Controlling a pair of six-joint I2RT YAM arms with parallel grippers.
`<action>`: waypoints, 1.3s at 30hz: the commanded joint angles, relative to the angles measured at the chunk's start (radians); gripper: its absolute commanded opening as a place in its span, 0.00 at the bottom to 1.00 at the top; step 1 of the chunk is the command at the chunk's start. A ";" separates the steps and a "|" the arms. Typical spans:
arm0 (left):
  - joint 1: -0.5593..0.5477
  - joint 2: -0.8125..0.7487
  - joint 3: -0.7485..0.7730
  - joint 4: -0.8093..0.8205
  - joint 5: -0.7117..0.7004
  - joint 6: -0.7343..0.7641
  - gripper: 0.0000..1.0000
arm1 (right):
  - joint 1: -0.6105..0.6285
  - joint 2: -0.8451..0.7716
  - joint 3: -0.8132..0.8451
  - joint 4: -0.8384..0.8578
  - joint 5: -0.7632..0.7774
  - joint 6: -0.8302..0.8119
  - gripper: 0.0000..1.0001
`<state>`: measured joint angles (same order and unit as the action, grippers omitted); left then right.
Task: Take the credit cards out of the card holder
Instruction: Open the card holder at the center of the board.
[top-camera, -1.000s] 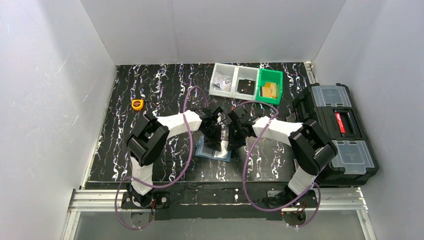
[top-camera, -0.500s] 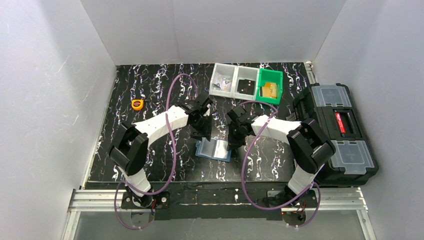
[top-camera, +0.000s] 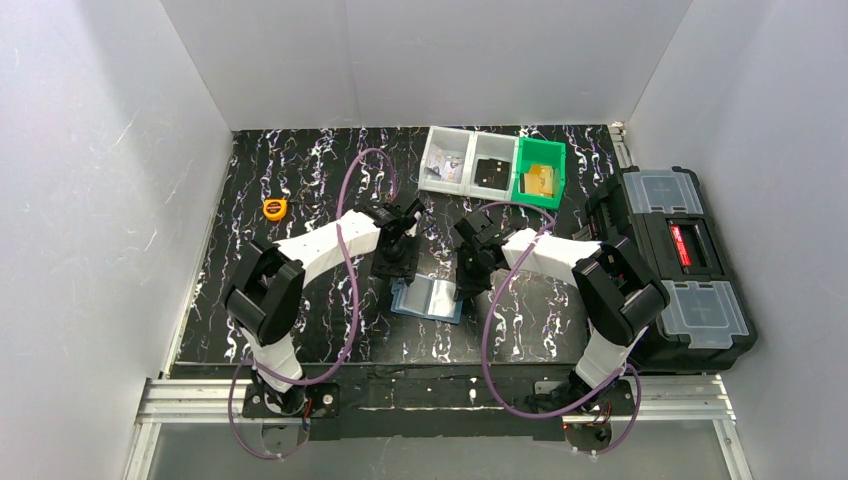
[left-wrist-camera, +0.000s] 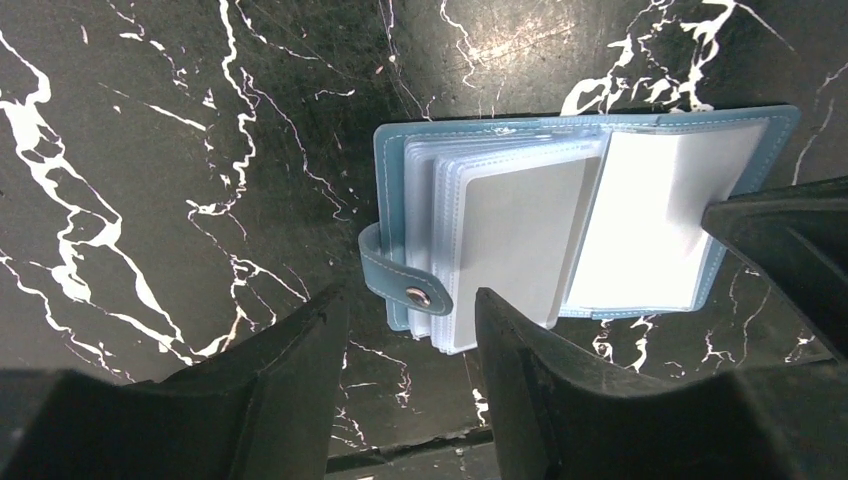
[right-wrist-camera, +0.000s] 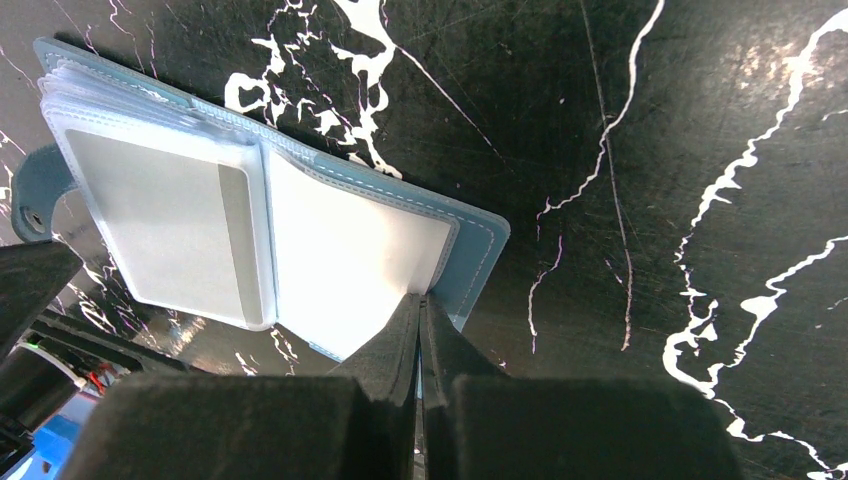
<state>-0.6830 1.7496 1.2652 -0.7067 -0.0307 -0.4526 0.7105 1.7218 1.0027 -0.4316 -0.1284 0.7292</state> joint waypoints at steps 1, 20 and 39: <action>0.003 0.019 -0.003 0.000 -0.005 0.020 0.49 | 0.012 0.067 -0.014 -0.001 0.030 -0.009 0.04; 0.023 -0.042 -0.006 -0.044 -0.076 0.025 0.00 | 0.012 0.078 -0.004 0.000 0.020 -0.017 0.02; -0.001 -0.152 0.138 -0.134 0.102 -0.112 0.00 | 0.017 -0.007 0.149 -0.079 0.018 -0.060 0.19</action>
<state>-0.6643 1.5860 1.3773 -0.8436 -0.0204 -0.4911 0.7269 1.7714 1.1156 -0.4793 -0.1295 0.6827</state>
